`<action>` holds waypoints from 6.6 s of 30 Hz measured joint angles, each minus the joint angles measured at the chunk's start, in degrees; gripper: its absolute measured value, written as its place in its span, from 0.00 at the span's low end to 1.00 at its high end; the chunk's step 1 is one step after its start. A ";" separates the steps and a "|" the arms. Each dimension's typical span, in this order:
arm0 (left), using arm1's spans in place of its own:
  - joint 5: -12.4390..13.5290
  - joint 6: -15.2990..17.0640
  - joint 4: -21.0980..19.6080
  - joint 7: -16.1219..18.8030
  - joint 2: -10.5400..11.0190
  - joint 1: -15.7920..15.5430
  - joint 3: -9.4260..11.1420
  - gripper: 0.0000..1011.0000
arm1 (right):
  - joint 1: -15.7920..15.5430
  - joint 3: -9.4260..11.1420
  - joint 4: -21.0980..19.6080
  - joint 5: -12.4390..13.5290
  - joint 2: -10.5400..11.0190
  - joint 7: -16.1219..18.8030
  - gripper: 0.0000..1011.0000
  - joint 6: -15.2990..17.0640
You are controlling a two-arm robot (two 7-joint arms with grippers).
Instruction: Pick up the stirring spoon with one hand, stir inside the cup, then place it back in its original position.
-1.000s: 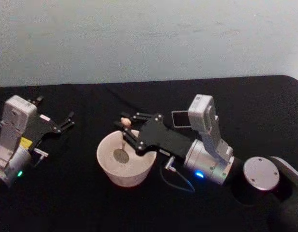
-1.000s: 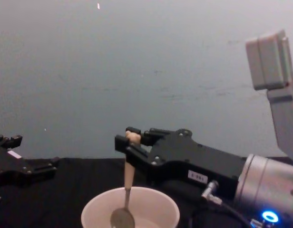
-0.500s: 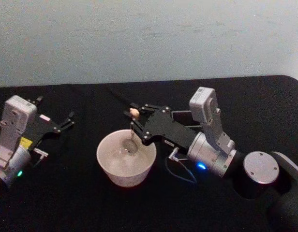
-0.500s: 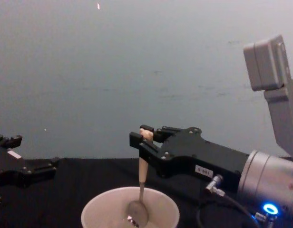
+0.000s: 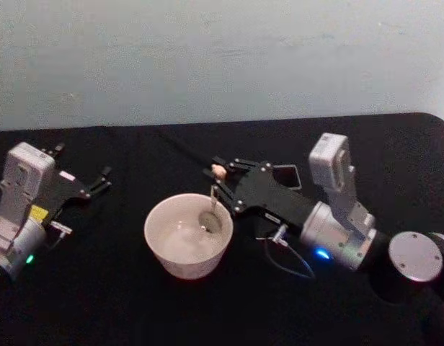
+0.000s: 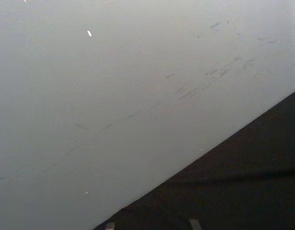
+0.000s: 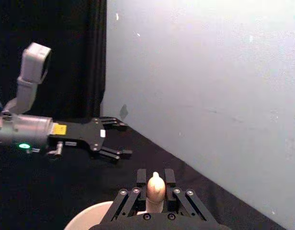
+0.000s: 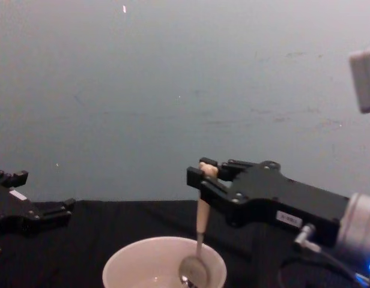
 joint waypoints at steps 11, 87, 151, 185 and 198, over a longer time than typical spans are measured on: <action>0.00 0.00 0.00 0.00 0.00 0.00 0.00 0.99 | -3.83 -0.83 -5.70 2.54 2.74 2.39 0.22 1.23; 0.00 0.00 0.00 0.00 0.00 0.00 0.00 0.99 | -2.13 -2.96 -3.07 0.10 -1.50 -0.17 0.21 1.99; 0.00 0.00 0.00 0.00 0.00 0.00 0.00 0.99 | -1.43 8.51 -14.14 6.95 5.90 -3.56 0.22 4.86; 0.00 0.00 0.00 0.00 0.00 0.00 0.00 0.99 | -5.93 9.66 -12.89 8.18 8.19 -7.33 0.22 11.72; 0.00 0.00 0.00 0.00 0.00 0.00 0.00 0.99 | -6.83 8.92 -10.85 7.26 6.01 -9.89 0.22 14.56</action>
